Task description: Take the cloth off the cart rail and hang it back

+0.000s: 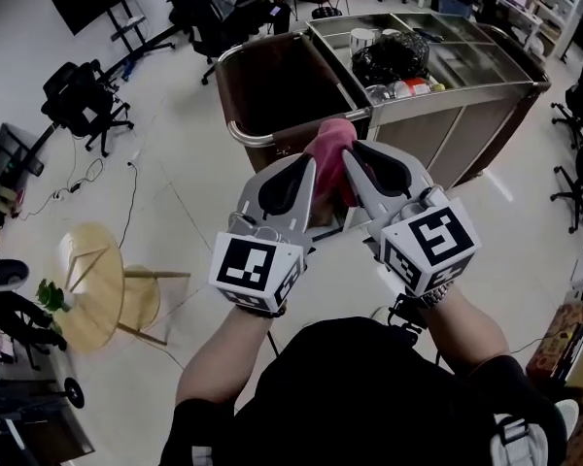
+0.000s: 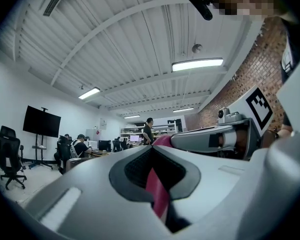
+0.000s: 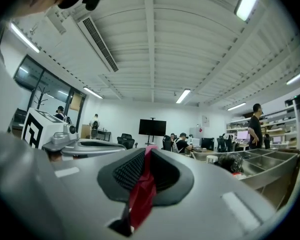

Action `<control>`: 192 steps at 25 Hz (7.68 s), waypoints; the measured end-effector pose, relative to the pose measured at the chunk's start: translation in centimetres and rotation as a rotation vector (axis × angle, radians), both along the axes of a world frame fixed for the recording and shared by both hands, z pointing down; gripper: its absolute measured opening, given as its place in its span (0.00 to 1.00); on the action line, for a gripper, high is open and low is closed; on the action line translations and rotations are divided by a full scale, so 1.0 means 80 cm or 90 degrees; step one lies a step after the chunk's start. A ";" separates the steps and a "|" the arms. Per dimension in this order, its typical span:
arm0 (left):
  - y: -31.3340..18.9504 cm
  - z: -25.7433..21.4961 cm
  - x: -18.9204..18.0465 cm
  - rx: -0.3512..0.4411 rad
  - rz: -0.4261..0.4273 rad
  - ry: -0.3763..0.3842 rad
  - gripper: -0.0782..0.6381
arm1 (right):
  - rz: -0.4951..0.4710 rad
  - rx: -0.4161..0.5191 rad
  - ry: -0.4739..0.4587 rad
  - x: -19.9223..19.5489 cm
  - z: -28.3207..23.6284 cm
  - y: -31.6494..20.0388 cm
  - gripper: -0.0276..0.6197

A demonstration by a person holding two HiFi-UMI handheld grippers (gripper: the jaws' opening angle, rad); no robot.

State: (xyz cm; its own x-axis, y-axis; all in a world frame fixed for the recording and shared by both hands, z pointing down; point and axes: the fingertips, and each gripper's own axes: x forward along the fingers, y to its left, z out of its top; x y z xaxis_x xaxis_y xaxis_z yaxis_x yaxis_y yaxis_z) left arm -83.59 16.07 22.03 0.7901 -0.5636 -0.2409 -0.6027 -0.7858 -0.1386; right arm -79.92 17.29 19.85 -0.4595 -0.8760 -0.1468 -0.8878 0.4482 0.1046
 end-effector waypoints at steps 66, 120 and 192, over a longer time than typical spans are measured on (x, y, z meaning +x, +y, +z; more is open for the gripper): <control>-0.174 0.273 0.806 -0.077 0.433 -0.133 0.11 | 0.506 -0.022 -0.032 0.778 0.162 -0.117 0.09; -0.370 0.245 1.461 -0.089 0.285 -0.112 0.11 | 0.327 -0.057 -0.035 1.441 0.173 -0.350 0.09; -0.771 0.187 1.545 -0.129 -0.482 -0.026 0.11 | -0.448 -0.055 -0.052 1.525 0.152 -0.844 0.09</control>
